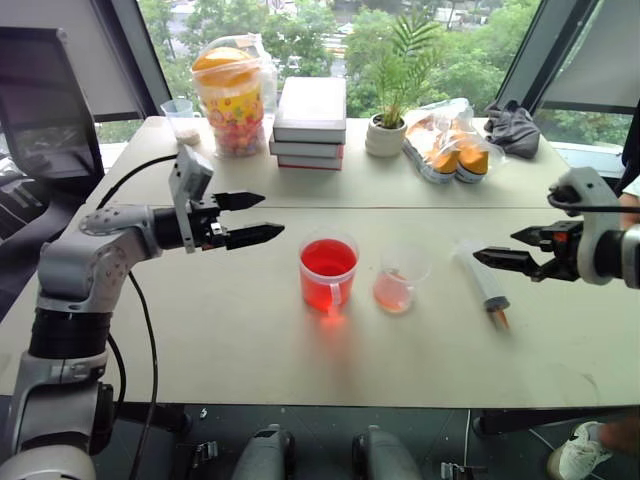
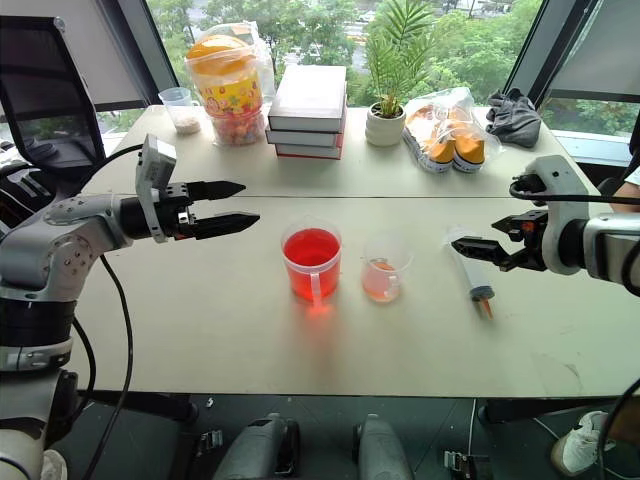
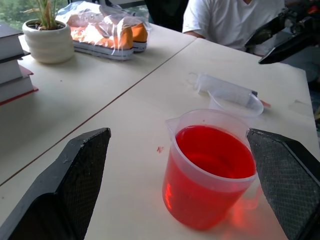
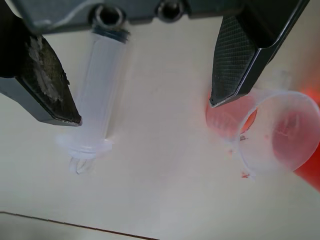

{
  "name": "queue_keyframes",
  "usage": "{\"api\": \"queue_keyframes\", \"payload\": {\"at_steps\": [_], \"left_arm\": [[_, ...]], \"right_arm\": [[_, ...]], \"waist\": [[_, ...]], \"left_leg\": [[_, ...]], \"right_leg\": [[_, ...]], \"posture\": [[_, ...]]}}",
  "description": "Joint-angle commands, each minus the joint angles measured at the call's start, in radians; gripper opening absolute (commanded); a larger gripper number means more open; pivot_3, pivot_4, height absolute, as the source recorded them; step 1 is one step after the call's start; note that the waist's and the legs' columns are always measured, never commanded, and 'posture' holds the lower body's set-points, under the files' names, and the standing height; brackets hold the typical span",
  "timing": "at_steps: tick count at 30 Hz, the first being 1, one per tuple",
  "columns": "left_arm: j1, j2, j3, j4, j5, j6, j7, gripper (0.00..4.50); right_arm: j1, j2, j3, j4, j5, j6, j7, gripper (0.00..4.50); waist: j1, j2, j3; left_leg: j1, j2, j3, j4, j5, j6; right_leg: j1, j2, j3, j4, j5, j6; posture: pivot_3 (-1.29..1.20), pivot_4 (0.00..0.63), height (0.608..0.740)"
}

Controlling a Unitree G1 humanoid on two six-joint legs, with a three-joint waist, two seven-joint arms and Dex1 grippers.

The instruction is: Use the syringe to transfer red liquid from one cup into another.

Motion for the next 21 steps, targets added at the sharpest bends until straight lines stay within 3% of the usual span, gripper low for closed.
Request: {"api": "queue_keyframes", "payload": {"at_steps": [1,8,16,18,21], "left_arm": [[-0.033,-0.012,0.016,-0.001,-0.002,-0.028,-0.004,4.5],[0.023,-0.015,0.028,-0.069,-0.002,-0.077,-0.003,4.5],[0.068,-0.007,0.046,-0.129,-0.021,-0.052,0.019,4.5],[0.077,-0.007,0.047,-0.137,-0.021,-0.05,0.024,4.5],[0.081,-0.009,0.045,-0.141,-0.021,-0.049,0.031,4.5]], "right_arm": [[-0.128,0.057,0.154,0.223,-0.126,-0.025,-0.016,4.48],[-0.312,0.149,0.421,0.616,-0.355,-0.167,0.078,4.48],[-0.381,0.207,0.511,0.799,-0.494,-0.277,0.216,4.48],[-0.387,0.217,0.528,0.813,-0.523,-0.293,0.249,3.94],[-0.39,0.224,0.539,0.818,-0.558,-0.306,0.288,2.57]], "waist": [[0.001,0.0,0.0],[0.005,0.0,0.0],[0.0,0.0,0.0],[0.0,0.0,0.0],[0.001,0.0,0.0]], "left_leg": [[0.0,0.0,0.0,0.0,0.0,0.0],[-0.004,-0.001,0.001,-0.002,0.0,0.0],[-0.004,-0.001,0.002,-0.001,0.0,0.0],[-0.002,0.0,0.002,-0.001,0.0,0.0],[-0.002,0.0,0.002,-0.001,0.0,0.0]], "right_leg": [[0.0,0.0,0.0,0.0,0.0,0.0],[-0.004,0.0,0.0,-0.001,0.002,0.003],[-0.004,0.002,0.0,0.001,0.002,0.004],[-0.003,0.003,0.0,0.002,0.002,0.004],[-0.003,0.003,0.0,0.002,0.002,0.004]], "posture": [[0.0,0.15,0.74],[0.0,0.15,0.74],[0.0,0.15,0.74],[0.0,0.15,0.74],[0.0,0.15,0.74]]}}
